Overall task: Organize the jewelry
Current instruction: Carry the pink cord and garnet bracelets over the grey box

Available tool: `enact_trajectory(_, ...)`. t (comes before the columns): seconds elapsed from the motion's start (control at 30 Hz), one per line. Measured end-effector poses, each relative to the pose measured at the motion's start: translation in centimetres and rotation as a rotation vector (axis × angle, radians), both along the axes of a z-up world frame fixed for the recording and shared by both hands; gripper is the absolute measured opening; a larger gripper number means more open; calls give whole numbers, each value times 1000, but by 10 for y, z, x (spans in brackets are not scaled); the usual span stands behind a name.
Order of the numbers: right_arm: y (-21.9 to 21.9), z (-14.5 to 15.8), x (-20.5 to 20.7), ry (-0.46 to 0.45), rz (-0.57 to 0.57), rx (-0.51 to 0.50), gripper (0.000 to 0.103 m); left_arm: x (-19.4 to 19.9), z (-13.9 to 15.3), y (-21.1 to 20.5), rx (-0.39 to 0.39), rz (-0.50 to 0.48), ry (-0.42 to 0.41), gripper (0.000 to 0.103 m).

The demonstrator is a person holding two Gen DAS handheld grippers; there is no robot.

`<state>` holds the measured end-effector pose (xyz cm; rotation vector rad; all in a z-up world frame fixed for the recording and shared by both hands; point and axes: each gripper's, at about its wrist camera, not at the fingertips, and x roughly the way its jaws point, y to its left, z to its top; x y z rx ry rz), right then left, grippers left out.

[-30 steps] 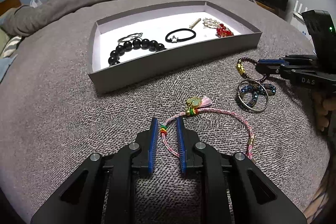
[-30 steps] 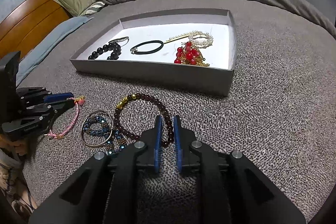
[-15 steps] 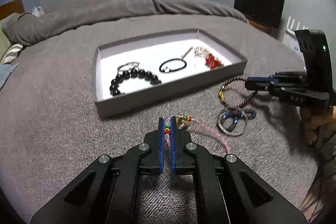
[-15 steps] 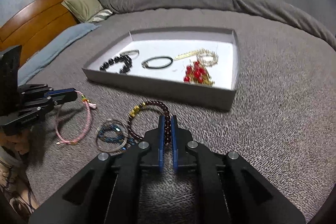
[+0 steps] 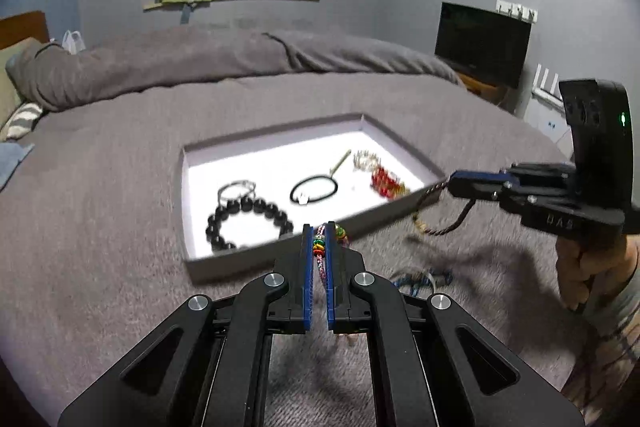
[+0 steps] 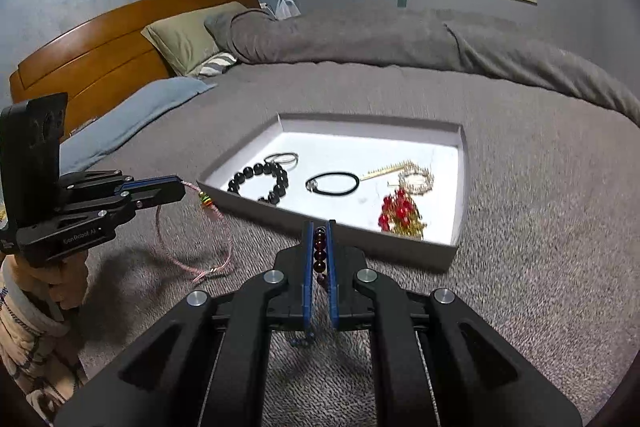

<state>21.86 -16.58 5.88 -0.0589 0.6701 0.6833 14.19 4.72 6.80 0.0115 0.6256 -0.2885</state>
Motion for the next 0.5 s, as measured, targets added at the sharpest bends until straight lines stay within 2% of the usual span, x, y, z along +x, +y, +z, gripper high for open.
enact_trajectory(0.2,3,14,4,-32,5,13,6,7,20,-2,-13,-2,-60,6)
enact_trajectory(0.5,8,25,17,-61,-10,26,6,28,32,-2,-31,23,-97,6)
